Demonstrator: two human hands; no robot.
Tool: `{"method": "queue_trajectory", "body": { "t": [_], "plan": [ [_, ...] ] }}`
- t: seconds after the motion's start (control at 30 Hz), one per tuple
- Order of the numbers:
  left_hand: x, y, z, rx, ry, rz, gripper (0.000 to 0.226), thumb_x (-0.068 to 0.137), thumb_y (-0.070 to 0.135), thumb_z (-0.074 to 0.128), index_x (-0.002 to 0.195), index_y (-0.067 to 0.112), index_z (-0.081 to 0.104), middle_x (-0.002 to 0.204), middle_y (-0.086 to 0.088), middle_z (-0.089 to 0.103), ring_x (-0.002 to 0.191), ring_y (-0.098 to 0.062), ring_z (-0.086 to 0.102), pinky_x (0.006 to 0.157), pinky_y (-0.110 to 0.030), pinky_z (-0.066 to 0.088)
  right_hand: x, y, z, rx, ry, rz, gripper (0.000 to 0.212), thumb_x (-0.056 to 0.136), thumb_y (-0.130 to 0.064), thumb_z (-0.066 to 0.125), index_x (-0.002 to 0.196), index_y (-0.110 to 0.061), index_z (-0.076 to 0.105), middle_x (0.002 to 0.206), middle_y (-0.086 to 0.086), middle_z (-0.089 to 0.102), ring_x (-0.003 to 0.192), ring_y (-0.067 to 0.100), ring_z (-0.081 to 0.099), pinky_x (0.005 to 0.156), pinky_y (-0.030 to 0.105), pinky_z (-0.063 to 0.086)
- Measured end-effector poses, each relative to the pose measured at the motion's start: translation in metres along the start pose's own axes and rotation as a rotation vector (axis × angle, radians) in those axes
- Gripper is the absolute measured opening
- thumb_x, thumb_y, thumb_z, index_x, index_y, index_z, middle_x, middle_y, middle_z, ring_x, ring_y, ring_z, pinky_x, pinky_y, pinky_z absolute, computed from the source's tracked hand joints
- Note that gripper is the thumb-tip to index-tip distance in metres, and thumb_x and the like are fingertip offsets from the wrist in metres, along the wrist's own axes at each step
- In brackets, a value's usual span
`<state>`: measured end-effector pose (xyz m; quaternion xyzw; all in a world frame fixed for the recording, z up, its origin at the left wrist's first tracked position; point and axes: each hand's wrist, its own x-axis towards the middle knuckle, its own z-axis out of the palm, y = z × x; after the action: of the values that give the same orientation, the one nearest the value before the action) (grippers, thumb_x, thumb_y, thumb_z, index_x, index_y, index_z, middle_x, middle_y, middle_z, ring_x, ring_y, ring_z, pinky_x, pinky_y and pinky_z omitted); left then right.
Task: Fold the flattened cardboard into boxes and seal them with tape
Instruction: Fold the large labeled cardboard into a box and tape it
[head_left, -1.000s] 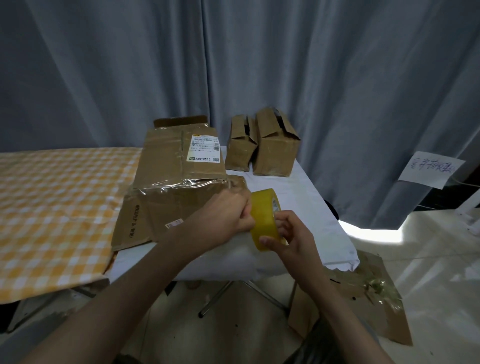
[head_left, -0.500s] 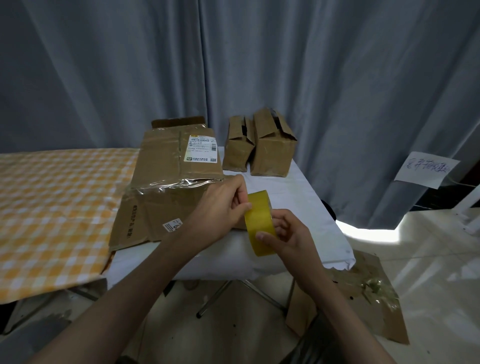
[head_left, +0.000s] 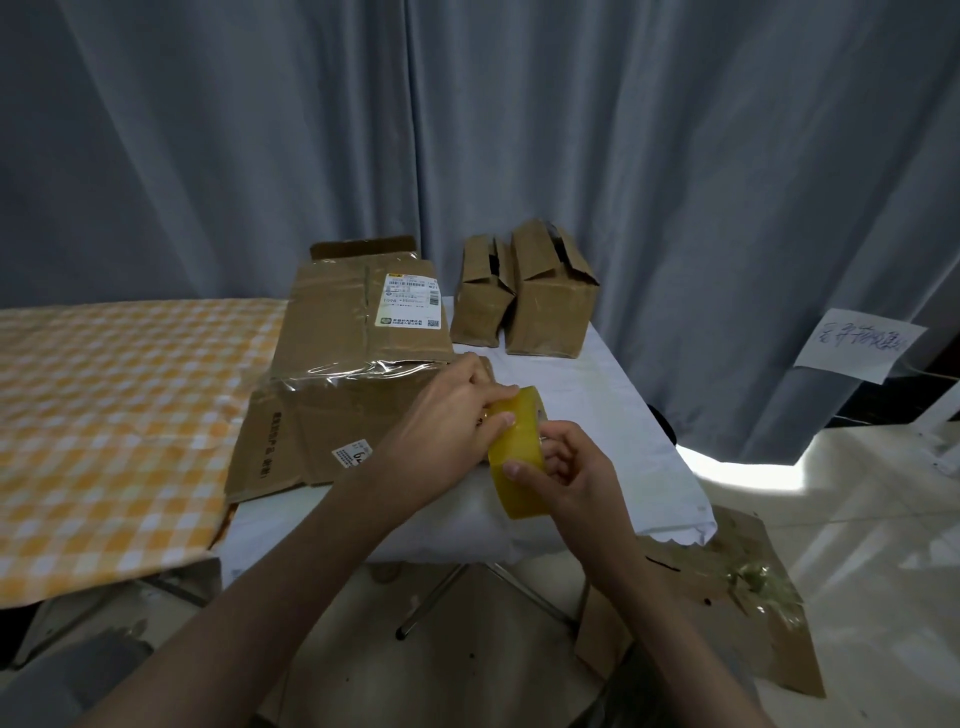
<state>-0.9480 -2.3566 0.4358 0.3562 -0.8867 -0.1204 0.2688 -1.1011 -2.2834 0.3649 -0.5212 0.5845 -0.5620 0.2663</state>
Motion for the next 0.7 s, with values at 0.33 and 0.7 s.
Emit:
{"method": "queue_trajectory", "body": {
  "t": [0.33,0.7],
  "plan": [
    [0.004,0.002,0.005,-0.049,0.091,-0.035,0.026,0.085,0.028,0.075,0.109,0.018,0.076,0.102,0.004,0.066,0.091,-0.010,0.059,0.085,-0.030,0.049,0.002,0.014,-0.008,-0.037,0.008,0.029,0.041,0.077,-0.026,0.083,0.111,-0.021,0.060,0.094,0.002,0.065,0.087,0.016,0.063,0.078,0.035,0.058],
    [0.002,0.000,0.023,-0.082,0.126,-0.004,0.024,0.084,0.019,0.075,0.107,0.021,0.076,0.105,0.007,0.071,0.089,-0.009,0.064,0.082,-0.031,0.054,0.031,0.015,-0.037,-0.151,-0.021,0.016,0.035,0.079,-0.025,0.081,0.111,-0.021,0.066,0.079,0.001,0.061,0.076,0.015,0.059,0.070,0.031,0.054]
  ]
}}
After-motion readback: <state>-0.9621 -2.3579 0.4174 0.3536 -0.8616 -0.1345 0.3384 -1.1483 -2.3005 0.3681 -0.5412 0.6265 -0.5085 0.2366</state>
